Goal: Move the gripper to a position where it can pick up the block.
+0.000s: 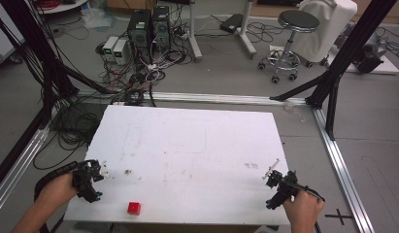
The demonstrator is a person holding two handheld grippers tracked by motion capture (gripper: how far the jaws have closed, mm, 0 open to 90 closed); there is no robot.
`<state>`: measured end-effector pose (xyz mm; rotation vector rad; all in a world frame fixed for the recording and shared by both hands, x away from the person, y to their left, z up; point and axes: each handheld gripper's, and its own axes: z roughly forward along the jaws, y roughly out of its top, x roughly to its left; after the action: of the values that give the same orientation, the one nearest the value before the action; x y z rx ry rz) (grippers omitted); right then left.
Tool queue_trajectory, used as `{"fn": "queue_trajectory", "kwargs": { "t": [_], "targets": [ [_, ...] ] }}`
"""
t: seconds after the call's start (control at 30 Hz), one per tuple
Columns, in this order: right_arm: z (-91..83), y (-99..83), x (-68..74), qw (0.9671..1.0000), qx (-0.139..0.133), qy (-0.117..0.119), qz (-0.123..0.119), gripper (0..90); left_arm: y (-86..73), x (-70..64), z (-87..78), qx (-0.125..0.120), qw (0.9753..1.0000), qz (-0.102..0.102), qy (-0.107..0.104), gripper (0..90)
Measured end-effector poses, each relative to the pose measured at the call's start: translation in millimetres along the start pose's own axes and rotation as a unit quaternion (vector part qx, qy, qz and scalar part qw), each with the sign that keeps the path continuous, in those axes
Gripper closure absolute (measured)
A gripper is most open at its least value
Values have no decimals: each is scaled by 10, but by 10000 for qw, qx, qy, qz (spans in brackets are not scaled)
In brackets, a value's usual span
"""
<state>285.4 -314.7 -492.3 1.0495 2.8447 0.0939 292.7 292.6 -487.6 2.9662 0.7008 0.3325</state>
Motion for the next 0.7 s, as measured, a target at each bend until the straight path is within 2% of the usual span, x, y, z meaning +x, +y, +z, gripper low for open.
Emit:
{"fn": "queue_trajectory", "kwargs": {
  "t": [0.03, 0.07, 0.1, 0.13, 0.17, 0.2, 0.23, 0.3, 0.33, 0.37, 0.4, 0.43, 0.47, 0.5, 0.53, 0.6, 0.63, 0.7],
  "targets": [
    [-1, 0, 2, 10000, -9, 6, 16, 52, -11, 21, -11, -13, 9998, 184, -6, 216],
    [-2, 1, 3, 10000, -10, 2, 13, 52, -11, 21, -11, -13, 9998, 184, -6, 216],
    [-5, 5, 6, 10000, 4, 9, 9, 52, -14, 41, -28, -14, 9993, 376, 29, 216],
    [-5, 5, 6, 10000, 4, 9, 9, 52, -14, 41, -28, -14, 9993, 376, 29, 216],
    [0, 13, 9, 10000, 3, 9, -7, 52, -14, 63, -43, -51, 9981, 608, -8, 216],
    [-1, 17, 12, 10000, 0, 4, -11, 52, -14, 63, -43, -51, 9981, 608, -8, 216],
    [-3, 22, 11, 10000, 5, -1, -29, 52, -10, 73, -50, -81, 9970, 768, -1, 216],
    [-6, 30, 21, 10000, 5, 18, -20, 52, 2, 87, -55, -54, 9955, 948, -36, 216],
    [-10, 31, 19, 10000, 6, 15, -47, 52, 2, 87, -55, -54, 9955, 948, -36, 216],
    [-15, 31, 19, 10000, -4, 5, -31, 52, 17, 92, -57, -7, 9928, 1195, 10, 216],
    [-15, 31, 19, 10000, -4, 5, -31, 52, 17, 92, -57, -7, 9928, 1195, 10, 216],
    [-24, 23, 17, 10000, -27, -7, -15, 52, 20, 89, -56, -57, 9897, 1430, 27, 216],
    [-31, 19, 14, 10000, -34, -7, -19, 52, 20, 89, -56, -57, 9897, 1430, 27, 216],
    [-37, 15, 13, 10000, -44, -16, -6, 52, 26, 89, -57, -64, 9864, 1641, 6, 215],
    [-42, 13, 15, 10000, -48, -12, 1, 52, 29, 86, -58, -74, 9847, 1739, 16, 216],
    [-44, 13, 17, 10000, -62, -8, -10, 52, 30, 80, -56, -86, 9846, 1744, -11, 216],
    [-47, 17, 18, 10000, -61, -19, -24, 52, 44, 69, -60, -82, 9818, 1894, -40, 216],
    [-47, 21, 18, 10000, -71, -20, -41, 52, 57, 37, -61, -121, 9782, 2071, -54, 216]
  ]
}}
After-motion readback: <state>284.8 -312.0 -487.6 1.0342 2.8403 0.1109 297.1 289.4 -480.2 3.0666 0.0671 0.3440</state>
